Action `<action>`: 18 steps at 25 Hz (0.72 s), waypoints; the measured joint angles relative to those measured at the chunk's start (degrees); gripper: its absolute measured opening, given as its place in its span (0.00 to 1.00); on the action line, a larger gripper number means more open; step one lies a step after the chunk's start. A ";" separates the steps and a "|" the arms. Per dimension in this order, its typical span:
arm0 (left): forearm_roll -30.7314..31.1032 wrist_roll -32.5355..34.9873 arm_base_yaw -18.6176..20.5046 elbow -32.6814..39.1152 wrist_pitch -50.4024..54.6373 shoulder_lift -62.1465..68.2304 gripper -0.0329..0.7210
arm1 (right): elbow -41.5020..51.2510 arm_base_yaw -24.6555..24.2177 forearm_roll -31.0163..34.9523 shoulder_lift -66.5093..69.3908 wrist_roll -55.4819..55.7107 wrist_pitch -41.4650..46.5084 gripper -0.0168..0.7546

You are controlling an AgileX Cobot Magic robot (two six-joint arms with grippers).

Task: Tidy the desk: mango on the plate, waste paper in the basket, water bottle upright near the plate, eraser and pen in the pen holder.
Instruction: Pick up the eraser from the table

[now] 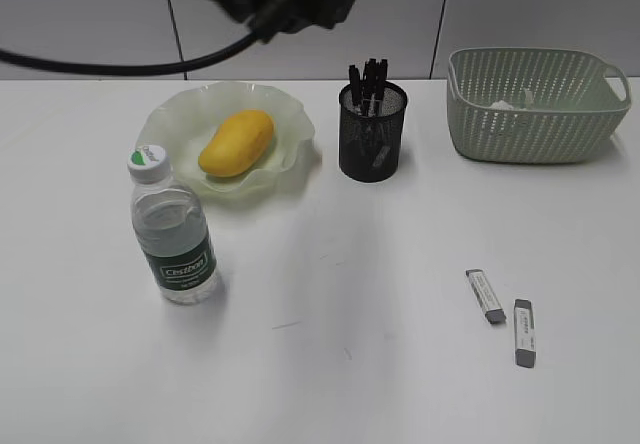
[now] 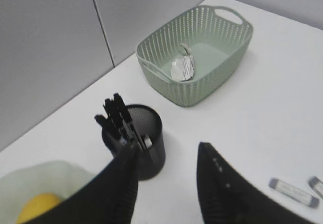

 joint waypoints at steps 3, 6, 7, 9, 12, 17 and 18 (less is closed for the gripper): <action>0.05 -0.04 0.00 10.89 1.27 -11.29 0.48 | 0.00 0.00 0.00 0.00 0.00 0.05 0.34; 0.18 -0.25 0.00 21.31 4.23 -23.83 0.56 | 0.00 0.00 0.00 0.00 0.00 0.05 0.34; 0.18 -0.66 0.00 24.53 5.74 -28.32 0.59 | 0.00 0.00 0.00 0.00 0.00 0.05 0.34; 0.24 -3.34 0.00 29.70 8.96 -36.42 0.63 | 0.00 0.00 0.00 0.00 0.00 0.05 0.34; 2.93 -9.37 0.00 36.11 15.52 -48.43 0.64 | 0.00 0.00 0.00 0.00 0.00 0.05 0.34; 15.37 -25.00 0.00 42.14 31.49 -65.58 0.65 | 0.00 0.00 -0.01 0.00 0.00 0.05 0.34; 16.88 -26.34 0.00 42.76 33.92 -68.41 0.65 | 0.00 0.00 -0.01 0.00 0.00 0.05 0.34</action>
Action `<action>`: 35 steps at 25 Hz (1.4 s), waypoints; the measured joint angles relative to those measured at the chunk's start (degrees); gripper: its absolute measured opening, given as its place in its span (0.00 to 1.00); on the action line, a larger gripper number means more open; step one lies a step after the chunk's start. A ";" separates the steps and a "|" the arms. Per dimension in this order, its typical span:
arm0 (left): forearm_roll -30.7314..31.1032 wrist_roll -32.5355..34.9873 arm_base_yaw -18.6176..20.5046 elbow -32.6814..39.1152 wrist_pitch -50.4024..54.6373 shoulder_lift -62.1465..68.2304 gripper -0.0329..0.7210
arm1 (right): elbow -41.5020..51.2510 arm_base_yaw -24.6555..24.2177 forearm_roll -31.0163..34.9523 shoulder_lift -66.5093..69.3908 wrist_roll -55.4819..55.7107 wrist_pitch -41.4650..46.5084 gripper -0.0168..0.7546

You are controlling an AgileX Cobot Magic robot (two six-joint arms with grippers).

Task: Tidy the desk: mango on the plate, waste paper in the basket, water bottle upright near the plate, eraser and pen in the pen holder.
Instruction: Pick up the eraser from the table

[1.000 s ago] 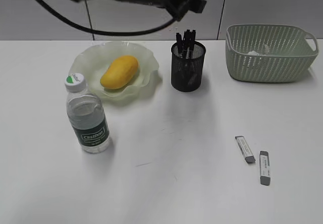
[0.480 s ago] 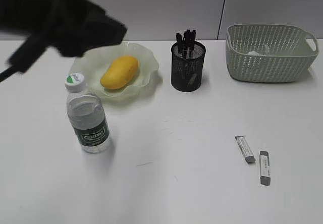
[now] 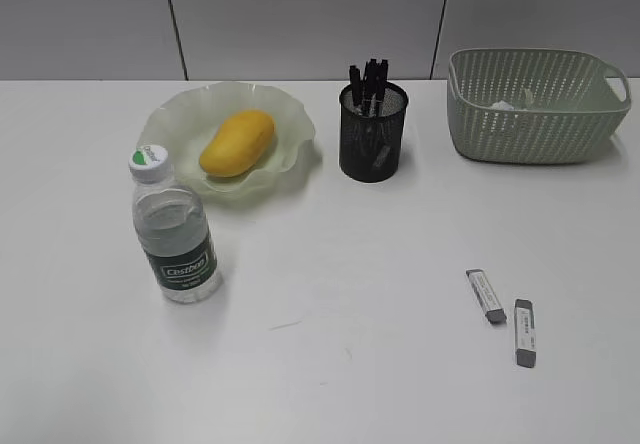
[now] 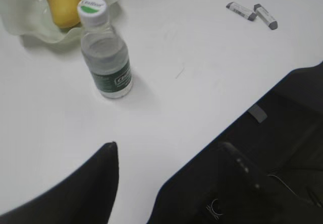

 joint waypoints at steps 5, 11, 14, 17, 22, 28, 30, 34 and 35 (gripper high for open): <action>3.09 -5.53 0.00 3.58 5.77 -10.24 0.65 | 0.00 0.00 0.00 0.00 0.00 0.00 0.34; 5.87 -9.93 0.00 5.00 7.57 -13.11 0.61 | 0.00 0.00 0.00 0.00 0.00 0.00 0.34; 5.68 -10.07 0.00 5.00 7.57 -13.29 0.60 | 0.00 0.00 0.00 0.00 0.00 0.00 0.34; 5.44 -10.09 0.00 5.00 7.57 -13.29 0.58 | 0.00 0.00 0.00 0.00 0.00 -0.06 0.34; 5.02 -10.14 0.74 5.00 7.57 -13.41 0.57 | -1.77 0.00 -0.08 4.41 1.86 -4.71 0.34; 4.79 -10.14 11.10 5.00 7.57 -15.31 0.56 | -2.43 0.00 -2.67 29.91 9.72 -13.64 0.34; 4.79 -10.14 15.75 5.00 7.57 -16.65 0.56 | -3.25 0.00 -3.56 41.67 12.82 -17.37 0.35; 4.83 -10.14 25.06 5.00 7.57 -20.96 0.55 | -5.88 0.00 -4.52 63.42 16.02 -20.37 0.50; 4.83 -10.14 27.04 5.00 7.57 -22.48 0.55 | -6.84 0.00 -4.63 67.54 16.70 -20.52 0.55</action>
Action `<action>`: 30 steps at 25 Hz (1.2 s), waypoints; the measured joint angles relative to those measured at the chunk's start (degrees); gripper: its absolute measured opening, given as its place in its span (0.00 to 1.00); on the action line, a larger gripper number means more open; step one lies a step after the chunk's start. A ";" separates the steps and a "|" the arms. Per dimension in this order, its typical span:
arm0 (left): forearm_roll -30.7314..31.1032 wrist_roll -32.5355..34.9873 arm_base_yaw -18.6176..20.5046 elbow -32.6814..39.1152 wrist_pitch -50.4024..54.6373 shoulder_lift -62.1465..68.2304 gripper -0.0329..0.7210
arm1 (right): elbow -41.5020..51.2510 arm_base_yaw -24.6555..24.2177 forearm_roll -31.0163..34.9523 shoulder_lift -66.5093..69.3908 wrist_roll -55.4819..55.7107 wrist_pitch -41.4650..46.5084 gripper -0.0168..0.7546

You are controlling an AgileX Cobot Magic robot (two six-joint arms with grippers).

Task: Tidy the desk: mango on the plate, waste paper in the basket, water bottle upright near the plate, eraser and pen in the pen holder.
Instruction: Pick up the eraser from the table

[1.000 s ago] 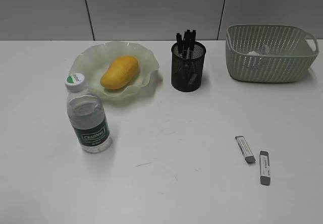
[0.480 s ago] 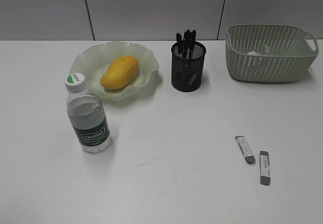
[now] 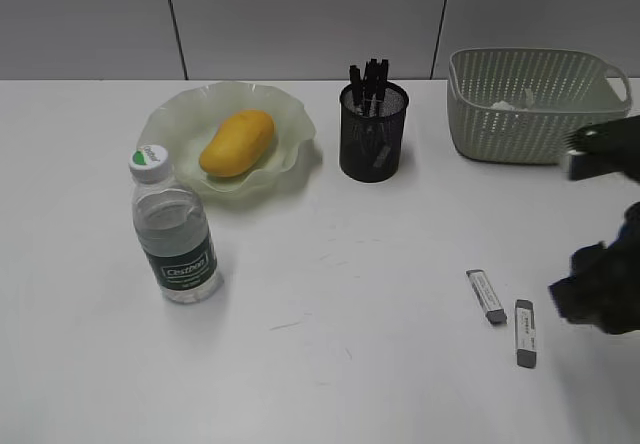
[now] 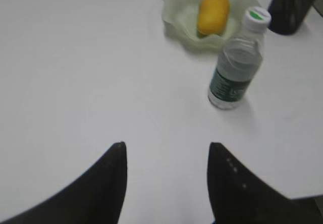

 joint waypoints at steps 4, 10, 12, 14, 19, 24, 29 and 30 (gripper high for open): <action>-0.05 0.00 4.48 0.00 -0.03 -4.61 0.55 | -2.98 -0.07 -0.06 14.88 1.40 -2.12 0.64; -0.20 0.00 5.19 0.00 0.07 -4.66 0.54 | -6.60 -0.07 0.05 26.38 3.76 -5.87 0.65; -0.20 0.00 5.24 0.00 0.07 -4.66 0.53 | -7.45 -0.61 0.39 28.98 4.19 -6.07 0.65; -0.14 0.00 5.24 0.00 0.07 -4.66 0.52 | -7.51 -1.84 0.64 30.85 4.43 -6.35 0.65; -0.20 0.00 5.24 0.00 0.07 -4.66 0.50 | -7.51 -4.67 0.78 33.21 4.49 -8.88 0.63; 0.02 0.00 5.24 0.00 0.07 -4.66 0.50 | -7.53 -4.67 3.58 33.27 3.29 -12.55 0.52; -0.03 0.00 5.24 0.00 0.07 -4.66 0.50 | -7.53 -4.67 2.90 33.27 3.09 -12.86 0.24; -0.03 0.00 5.24 0.00 0.07 -4.66 0.50 | -7.53 -4.67 2.61 33.27 3.09 -12.86 0.24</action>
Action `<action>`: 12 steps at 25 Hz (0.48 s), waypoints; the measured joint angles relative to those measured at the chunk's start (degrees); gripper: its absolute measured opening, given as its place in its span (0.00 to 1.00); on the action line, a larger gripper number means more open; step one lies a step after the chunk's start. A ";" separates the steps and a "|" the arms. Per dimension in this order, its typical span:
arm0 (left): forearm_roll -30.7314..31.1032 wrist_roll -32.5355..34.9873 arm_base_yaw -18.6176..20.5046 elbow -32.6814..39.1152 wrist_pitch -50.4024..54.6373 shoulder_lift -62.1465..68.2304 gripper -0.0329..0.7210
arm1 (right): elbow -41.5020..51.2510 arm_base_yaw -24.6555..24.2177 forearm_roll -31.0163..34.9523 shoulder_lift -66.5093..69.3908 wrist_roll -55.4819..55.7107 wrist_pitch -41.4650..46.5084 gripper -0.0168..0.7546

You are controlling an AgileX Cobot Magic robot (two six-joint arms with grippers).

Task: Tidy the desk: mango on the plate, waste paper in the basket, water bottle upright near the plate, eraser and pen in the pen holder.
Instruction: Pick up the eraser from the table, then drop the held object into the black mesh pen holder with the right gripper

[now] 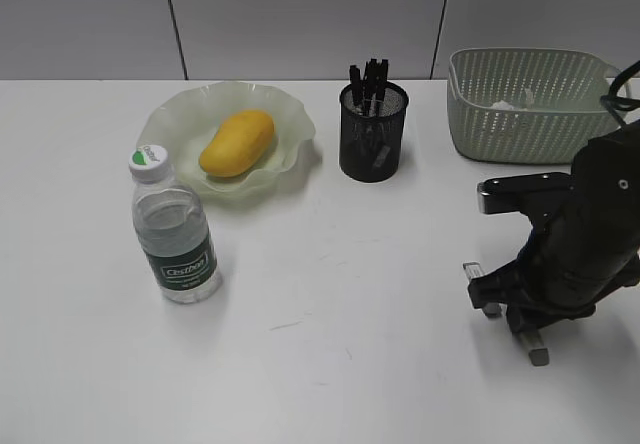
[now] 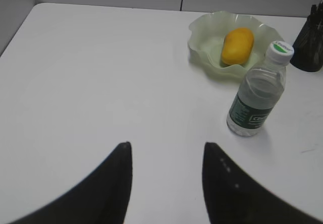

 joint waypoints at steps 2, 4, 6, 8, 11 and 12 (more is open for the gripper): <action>0.04 0.00 0.00 0.00 0.00 0.00 0.50 | 0.00 0.00 -1.15 0.00 0.00 0.00 0.24; 0.04 0.00 0.00 0.00 0.00 0.00 0.50 | 0.00 0.00 -1.83 -0.21 -0.23 0.14 0.24; -0.01 0.00 0.00 0.00 0.00 0.00 0.49 | 0.00 0.00 -2.16 -1.82 -1.25 0.35 0.24; 0.00 0.00 0.00 0.00 0.00 0.00 0.48 | 0.00 0.00 -2.68 -4.55 -2.10 0.22 0.24; 0.00 0.00 0.00 0.00 0.00 0.00 0.45 | -0.05 0.00 -5.48 -7.65 -2.35 -0.91 0.24; 0.00 0.00 0.00 0.00 0.00 0.00 0.44 | -0.05 0.00 -6.55 -7.91 -2.35 -1.58 0.24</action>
